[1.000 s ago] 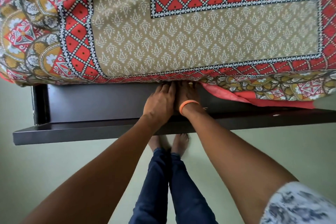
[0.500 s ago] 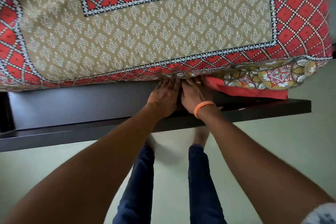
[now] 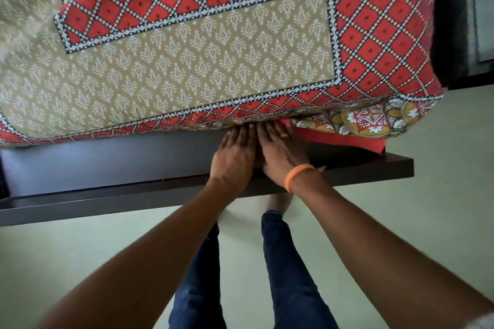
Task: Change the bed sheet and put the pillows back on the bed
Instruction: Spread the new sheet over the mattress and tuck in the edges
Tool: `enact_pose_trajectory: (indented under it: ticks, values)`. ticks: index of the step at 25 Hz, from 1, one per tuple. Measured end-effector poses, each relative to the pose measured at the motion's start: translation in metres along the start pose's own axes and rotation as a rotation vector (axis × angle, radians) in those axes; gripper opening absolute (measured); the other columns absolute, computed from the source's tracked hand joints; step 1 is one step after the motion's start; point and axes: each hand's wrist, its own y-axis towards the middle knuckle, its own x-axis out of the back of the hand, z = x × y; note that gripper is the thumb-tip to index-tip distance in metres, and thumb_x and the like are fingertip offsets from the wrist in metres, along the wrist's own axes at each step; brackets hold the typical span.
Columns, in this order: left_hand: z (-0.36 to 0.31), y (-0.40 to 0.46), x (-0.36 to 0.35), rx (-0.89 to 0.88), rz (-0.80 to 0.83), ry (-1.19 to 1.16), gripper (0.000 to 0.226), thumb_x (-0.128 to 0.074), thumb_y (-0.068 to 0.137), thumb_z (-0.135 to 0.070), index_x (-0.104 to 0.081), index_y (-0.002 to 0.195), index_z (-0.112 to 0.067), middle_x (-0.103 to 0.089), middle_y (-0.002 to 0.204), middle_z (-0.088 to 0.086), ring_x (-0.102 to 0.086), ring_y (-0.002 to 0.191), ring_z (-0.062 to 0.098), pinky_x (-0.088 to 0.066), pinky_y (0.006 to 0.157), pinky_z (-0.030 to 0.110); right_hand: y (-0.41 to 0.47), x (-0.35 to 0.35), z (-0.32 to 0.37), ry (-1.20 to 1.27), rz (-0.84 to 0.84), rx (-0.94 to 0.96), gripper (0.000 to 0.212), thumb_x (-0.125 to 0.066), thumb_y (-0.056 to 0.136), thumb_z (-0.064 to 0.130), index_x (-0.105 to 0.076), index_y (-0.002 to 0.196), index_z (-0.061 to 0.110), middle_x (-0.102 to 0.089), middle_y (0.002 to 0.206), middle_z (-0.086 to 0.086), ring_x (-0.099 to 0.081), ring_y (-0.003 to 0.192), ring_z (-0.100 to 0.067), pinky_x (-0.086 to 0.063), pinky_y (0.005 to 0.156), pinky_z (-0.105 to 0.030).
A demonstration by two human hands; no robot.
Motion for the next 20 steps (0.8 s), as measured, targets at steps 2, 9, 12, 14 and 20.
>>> enact_pose_trajectory:
  ticks: [2, 9, 12, 14, 20]
  values:
    - [-0.019, 0.012, 0.007, -0.095, -0.008, -0.045, 0.07, -0.051, 0.094, -0.027, -0.021, 0.156, -0.01, -0.032, 0.158, 0.01, -0.031, 0.144, 0.029, -0.031, 0.116, 0.038, -0.028, 0.008, -0.027, 0.052, 0.002, -0.142, 0.081, -0.056, 0.089, 0.04, -0.02, 0.154, 0.007, -0.017, 0.161, -0.016, -0.017, 0.147, -0.034, -0.017, 0.12, -0.047]
    - [-0.064, 0.092, -0.004, -0.059, 0.148, 0.107, 0.063, -0.036, 0.097, -0.035, -0.023, 0.155, -0.012, -0.028, 0.159, 0.013, -0.027, 0.146, 0.034, -0.02, 0.118, 0.046, 0.05, 0.032, -0.084, 0.217, 0.22, -0.287, 0.048, -0.033, 0.102, 0.011, -0.026, 0.148, -0.003, -0.03, 0.153, -0.026, -0.028, 0.142, -0.037, -0.017, 0.118, -0.044]
    - [-0.069, 0.102, -0.009, 0.009, 0.201, 0.09, 0.066, -0.031, 0.099, -0.041, -0.012, 0.158, -0.018, -0.015, 0.164, 0.007, -0.013, 0.151, 0.031, -0.009, 0.122, 0.048, 0.051, 0.024, -0.086, 0.266, 0.257, -0.315, 0.046, -0.027, 0.106, 0.017, -0.026, 0.149, 0.001, -0.027, 0.155, -0.023, -0.024, 0.144, -0.035, -0.01, 0.116, -0.038]
    - [-0.08, 0.087, -0.002, 0.046, 0.164, 0.082, 0.066, -0.039, 0.099, -0.037, -0.016, 0.157, -0.014, -0.023, 0.162, 0.01, -0.02, 0.149, 0.032, -0.016, 0.12, 0.046, 0.029, 0.029, -0.084, 0.151, 0.137, -0.269, 0.053, -0.036, 0.102, 0.028, -0.025, 0.152, 0.012, -0.019, 0.161, -0.013, -0.015, 0.148, -0.032, -0.005, 0.12, -0.041]
    - [-0.129, 0.055, 0.018, -0.241, -0.013, -0.08, 0.065, -0.048, 0.096, -0.022, -0.024, 0.155, -0.009, -0.028, 0.159, 0.015, -0.024, 0.149, 0.029, -0.018, 0.123, 0.039, -0.059, 0.048, -0.117, 0.021, -0.036, -0.382, 0.071, -0.05, 0.091, 0.026, -0.022, 0.152, 0.002, -0.028, 0.156, -0.021, -0.027, 0.143, -0.037, -0.018, 0.119, -0.046]
